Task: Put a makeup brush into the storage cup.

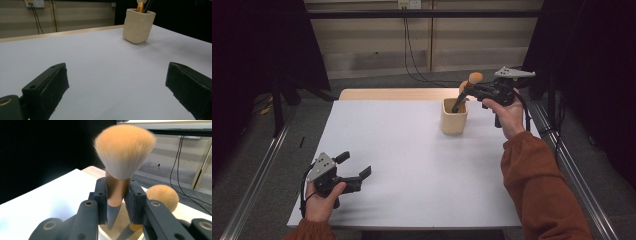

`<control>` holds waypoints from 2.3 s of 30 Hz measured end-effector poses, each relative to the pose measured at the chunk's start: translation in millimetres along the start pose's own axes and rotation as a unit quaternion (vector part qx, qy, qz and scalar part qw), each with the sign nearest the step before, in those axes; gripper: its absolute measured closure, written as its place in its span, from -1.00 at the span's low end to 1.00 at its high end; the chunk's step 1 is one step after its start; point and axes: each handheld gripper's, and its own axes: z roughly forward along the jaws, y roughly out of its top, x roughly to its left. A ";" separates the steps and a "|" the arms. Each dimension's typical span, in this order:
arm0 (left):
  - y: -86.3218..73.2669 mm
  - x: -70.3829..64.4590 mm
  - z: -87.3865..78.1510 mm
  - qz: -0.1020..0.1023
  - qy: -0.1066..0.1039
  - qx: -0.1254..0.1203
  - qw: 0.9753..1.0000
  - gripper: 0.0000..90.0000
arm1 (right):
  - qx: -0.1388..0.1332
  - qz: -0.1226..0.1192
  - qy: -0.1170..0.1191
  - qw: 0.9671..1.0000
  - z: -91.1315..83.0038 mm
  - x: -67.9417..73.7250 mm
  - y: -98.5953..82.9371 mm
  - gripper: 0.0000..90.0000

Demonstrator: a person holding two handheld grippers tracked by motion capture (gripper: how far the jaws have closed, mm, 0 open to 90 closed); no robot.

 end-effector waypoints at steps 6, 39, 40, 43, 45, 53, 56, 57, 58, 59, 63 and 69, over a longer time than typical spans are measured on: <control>0.3 -0.7 -0.8 0.004 0.001 0.001 1.000 -0.91 | 0.008 -0.002 0.000 1.000 5.3 1.2 -6.5 0.63; -0.6 -2.0 1.3 0.009 -0.002 0.004 1.000 -0.91 | 0.015 0.010 -0.011 1.000 24.8 -3.8 -46.9 0.63; -0.5 -2.1 1.2 0.011 -0.002 0.004 1.000 -0.91 | 0.017 0.010 -0.012 1.000 25.5 -3.8 -47.7 0.63; -0.9 -2.3 0.7 0.010 -0.002 0.005 1.000 -0.91 | 0.019 0.013 -0.014 1.000 26.9 -4.5 -50.9 0.63; -1.5 -2.6 0.8 0.010 -0.003 0.009 1.000 -0.91 | 0.021 0.013 -0.014 1.000 27.4 -5.1 -52.8 0.63; -1.7 -3.8 1.1 0.014 -0.003 0.011 1.000 -0.91 | 0.034 0.019 -0.011 0.999 29.2 -4.7 -58.1 0.62; -1.8 -4.0 1.1 0.016 -0.004 0.013 1.000 -0.91 | 0.039 0.019 -0.013 0.999 29.0 -5.5 -60.2 0.60; -1.7 -4.4 1.2 0.019 -0.004 0.012 1.000 -0.91 | 0.040 0.022 -0.013 0.999 28.7 -5.3 -60.6 0.56; -1.5 -4.9 1.2 0.022 -0.003 0.011 1.000 -0.91 | 0.041 0.023 -0.012 0.999 28.4 -5.4 -61.1 0.51; -1.4 -5.6 1.3 0.019 -0.004 0.010 1.000 -0.91 | 0.042 0.024 -0.013 0.999 27.9 -5.3 -61.4 0.46; -1.4 -6.1 1.5 0.021 -0.006 0.011 1.000 -0.91 | 0.041 0.021 -0.019 0.999 24.5 -4.5 -63.9 0.37; -1.4 -6.2 1.8 0.021 -0.008 0.011 1.000 -0.91 | 0.035 0.020 -0.049 0.998 18.8 -6.1 -70.3 -0.15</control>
